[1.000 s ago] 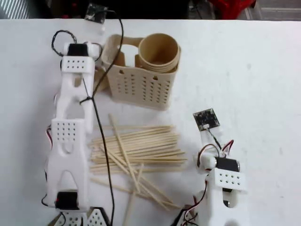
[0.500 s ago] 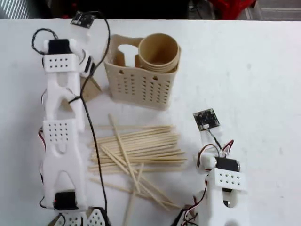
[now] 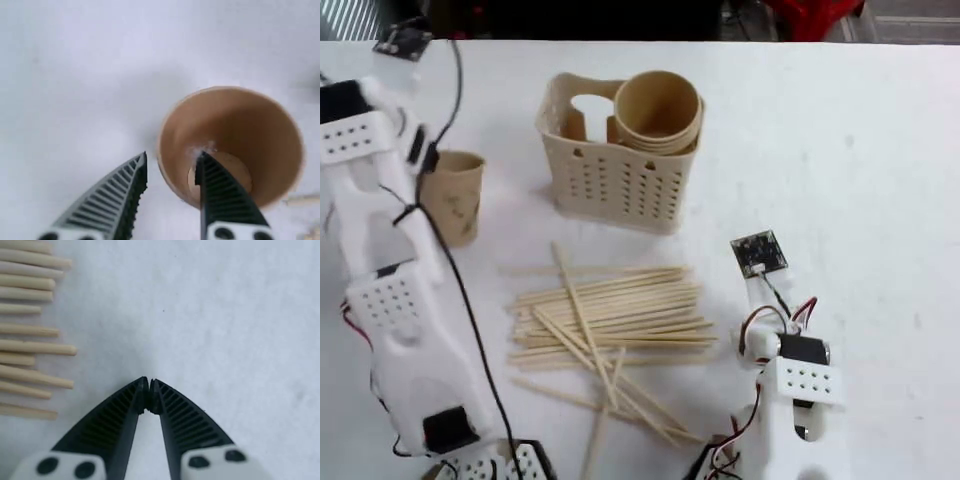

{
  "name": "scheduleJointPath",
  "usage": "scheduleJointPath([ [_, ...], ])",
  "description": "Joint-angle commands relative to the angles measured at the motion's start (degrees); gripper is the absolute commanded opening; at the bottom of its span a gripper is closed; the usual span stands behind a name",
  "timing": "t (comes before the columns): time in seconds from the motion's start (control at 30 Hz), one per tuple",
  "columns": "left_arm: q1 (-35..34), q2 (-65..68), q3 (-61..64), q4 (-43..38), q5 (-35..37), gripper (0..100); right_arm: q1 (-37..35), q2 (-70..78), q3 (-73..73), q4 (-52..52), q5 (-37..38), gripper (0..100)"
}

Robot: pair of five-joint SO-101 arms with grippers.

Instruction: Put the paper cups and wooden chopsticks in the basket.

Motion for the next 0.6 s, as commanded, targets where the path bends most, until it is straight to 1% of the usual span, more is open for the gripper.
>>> scheduleJointPath([
  [0.0,-3.6,-10.0,11.5,0.3,-3.5,18,-0.4,0.2,-0.3,-0.8,0.0,1.8],
  [0.13,-4.1,-15.9,25.4,0.2,-6.7,18,-0.4,0.2,-0.3,-0.8,0.0,1.8],
  [0.27,-2.9,-19.2,36.7,-1.5,-7.3,17,-0.4,0.2,-0.3,-0.8,0.0,1.8],
  [0.33,-2.7,-20.1,39.2,-3.9,-7.2,12,-0.4,0.2,-0.3,-0.8,0.0,1.8],
  [0.43,-2.2,-19.8,39.6,-5.5,-7.0,3,-0.4,0.2,-0.3,-0.8,0.0,1.8],
  [0.47,-2.2,-19.8,39.6,-5.5,-7.2,2,-0.4,0.2,-0.3,-0.8,0.0,1.8],
  [0.57,-2.2,-20.2,38.1,-5.1,-7.2,2,-0.4,0.2,-0.3,-0.8,0.0,1.8],
])
